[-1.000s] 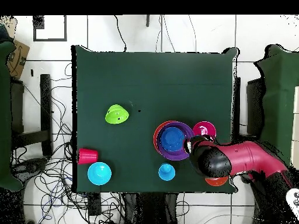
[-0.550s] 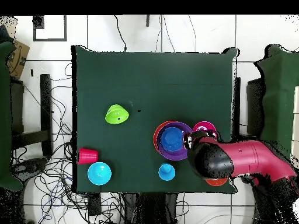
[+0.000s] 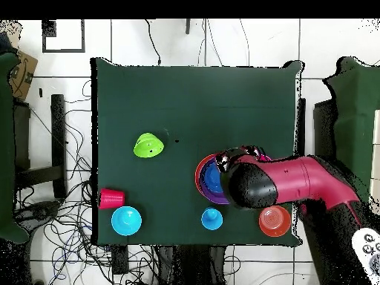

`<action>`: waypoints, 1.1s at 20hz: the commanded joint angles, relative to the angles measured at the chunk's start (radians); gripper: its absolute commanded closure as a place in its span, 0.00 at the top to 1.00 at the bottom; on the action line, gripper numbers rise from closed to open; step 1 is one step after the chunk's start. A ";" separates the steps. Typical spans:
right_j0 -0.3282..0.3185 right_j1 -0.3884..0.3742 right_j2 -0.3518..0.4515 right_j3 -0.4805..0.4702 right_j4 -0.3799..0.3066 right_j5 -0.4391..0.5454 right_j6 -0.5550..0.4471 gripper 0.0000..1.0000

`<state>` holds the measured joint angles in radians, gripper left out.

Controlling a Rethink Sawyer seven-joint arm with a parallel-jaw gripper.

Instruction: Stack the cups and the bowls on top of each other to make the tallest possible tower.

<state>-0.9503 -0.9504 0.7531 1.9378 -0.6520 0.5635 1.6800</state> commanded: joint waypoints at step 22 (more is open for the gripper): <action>0.027 0.228 -0.056 -0.110 -0.154 -0.041 -0.056 1.00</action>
<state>-0.9435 -0.7271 0.7304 1.8559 -0.7310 0.5634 1.6800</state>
